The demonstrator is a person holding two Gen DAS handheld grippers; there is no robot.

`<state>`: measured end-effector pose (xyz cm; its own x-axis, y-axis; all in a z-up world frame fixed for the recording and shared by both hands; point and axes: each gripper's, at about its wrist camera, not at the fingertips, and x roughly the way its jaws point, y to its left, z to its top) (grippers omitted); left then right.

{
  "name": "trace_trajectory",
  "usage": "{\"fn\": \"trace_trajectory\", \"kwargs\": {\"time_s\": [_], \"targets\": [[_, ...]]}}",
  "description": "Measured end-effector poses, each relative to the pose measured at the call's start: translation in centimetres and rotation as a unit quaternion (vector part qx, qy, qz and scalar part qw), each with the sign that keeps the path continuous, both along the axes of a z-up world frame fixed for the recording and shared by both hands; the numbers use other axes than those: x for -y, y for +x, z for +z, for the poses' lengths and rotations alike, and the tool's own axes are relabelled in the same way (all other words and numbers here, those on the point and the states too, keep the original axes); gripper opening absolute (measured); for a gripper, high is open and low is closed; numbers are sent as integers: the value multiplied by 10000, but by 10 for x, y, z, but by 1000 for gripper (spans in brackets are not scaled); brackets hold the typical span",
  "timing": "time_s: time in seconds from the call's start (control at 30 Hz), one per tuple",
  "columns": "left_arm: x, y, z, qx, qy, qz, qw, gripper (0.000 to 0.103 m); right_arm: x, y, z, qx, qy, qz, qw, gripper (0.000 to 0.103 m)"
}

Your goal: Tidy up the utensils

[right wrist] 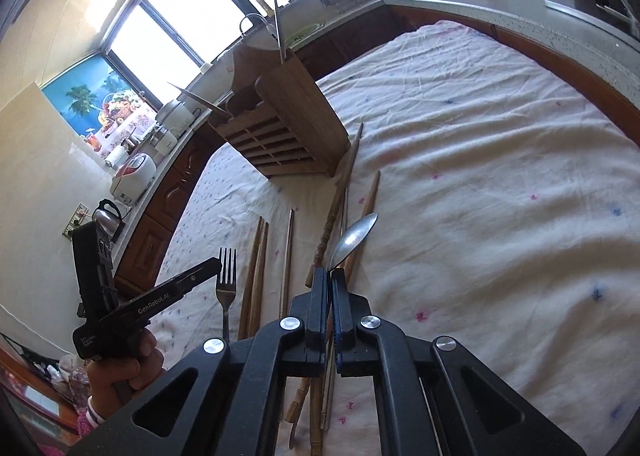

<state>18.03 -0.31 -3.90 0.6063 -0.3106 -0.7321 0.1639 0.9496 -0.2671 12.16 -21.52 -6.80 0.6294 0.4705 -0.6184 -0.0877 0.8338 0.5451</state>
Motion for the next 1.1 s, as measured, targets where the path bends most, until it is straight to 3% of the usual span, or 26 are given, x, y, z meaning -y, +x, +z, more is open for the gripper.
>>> {"fn": "trace_trajectory", "kwargs": {"time_s": [0.1, 0.53, 1.1], "targets": [[-4, -6, 8, 110, 8, -35, 9999, 2, -1, -2, 11, 170, -21, -4, 9999, 2], [-8, 2, -11, -92, 251, -47, 9996, 1, -7, -8, 24, 359, -115, -42, 9993, 2], [-30, -32, 70, 1032, 83, 172, 9945, 1, -3, -10, 73, 1099, -257, -129, 9935, 2]]}}
